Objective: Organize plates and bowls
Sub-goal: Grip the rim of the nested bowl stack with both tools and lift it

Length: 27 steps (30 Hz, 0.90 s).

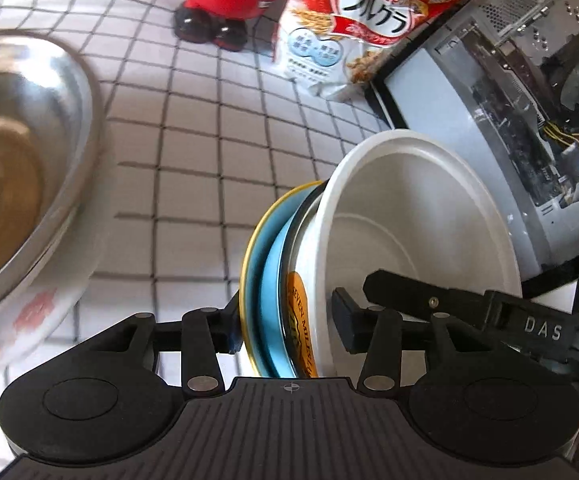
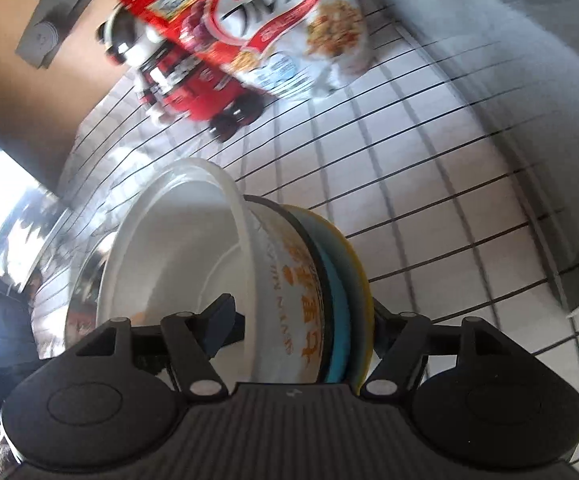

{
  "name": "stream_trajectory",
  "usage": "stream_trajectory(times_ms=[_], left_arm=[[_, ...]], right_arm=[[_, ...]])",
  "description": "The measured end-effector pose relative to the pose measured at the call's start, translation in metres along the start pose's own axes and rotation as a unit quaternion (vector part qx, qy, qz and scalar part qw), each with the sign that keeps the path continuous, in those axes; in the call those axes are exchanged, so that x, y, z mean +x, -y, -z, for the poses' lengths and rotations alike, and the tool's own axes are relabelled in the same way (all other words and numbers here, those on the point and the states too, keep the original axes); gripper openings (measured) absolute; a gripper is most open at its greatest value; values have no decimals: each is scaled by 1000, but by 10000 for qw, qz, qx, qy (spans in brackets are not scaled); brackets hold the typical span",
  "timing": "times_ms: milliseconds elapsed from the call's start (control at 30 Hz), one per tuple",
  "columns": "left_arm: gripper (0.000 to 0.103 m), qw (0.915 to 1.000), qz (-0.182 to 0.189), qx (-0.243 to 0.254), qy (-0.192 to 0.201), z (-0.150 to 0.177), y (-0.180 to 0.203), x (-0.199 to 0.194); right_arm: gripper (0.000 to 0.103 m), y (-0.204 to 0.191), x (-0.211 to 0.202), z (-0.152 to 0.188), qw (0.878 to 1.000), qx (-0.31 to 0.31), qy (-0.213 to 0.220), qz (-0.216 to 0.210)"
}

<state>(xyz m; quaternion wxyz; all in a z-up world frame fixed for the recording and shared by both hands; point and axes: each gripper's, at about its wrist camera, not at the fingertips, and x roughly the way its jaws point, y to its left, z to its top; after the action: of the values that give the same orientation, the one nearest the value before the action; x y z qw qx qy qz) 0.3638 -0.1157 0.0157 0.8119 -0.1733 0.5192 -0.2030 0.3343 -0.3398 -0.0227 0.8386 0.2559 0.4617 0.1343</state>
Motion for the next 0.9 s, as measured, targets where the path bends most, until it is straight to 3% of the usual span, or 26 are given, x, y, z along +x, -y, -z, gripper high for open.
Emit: stream_trajectory(times_ms=[267,400,467,633,900], left_arm=[[49,9997,-142,-182,17,29,-13,-25],[52,9993,-125,-281,200,29,-14,-22],[53,9990,-102,-218,367,31,-13,-21],[55,9978,96,-396,516,33,-20,-21],[56,9951,314,-814,468,32,-28,-20]], right_arm=[[70,-14,2,10,9964,-672,-311,-418],[78,-12,4,8,9955,-649,-355,-586],[88,-8,4,8,9947,-613,-402,-717],[90,-4,7,8,9931,-401,-456,-1005],[92,2,8,9,9927,-155,-457,-1103]])
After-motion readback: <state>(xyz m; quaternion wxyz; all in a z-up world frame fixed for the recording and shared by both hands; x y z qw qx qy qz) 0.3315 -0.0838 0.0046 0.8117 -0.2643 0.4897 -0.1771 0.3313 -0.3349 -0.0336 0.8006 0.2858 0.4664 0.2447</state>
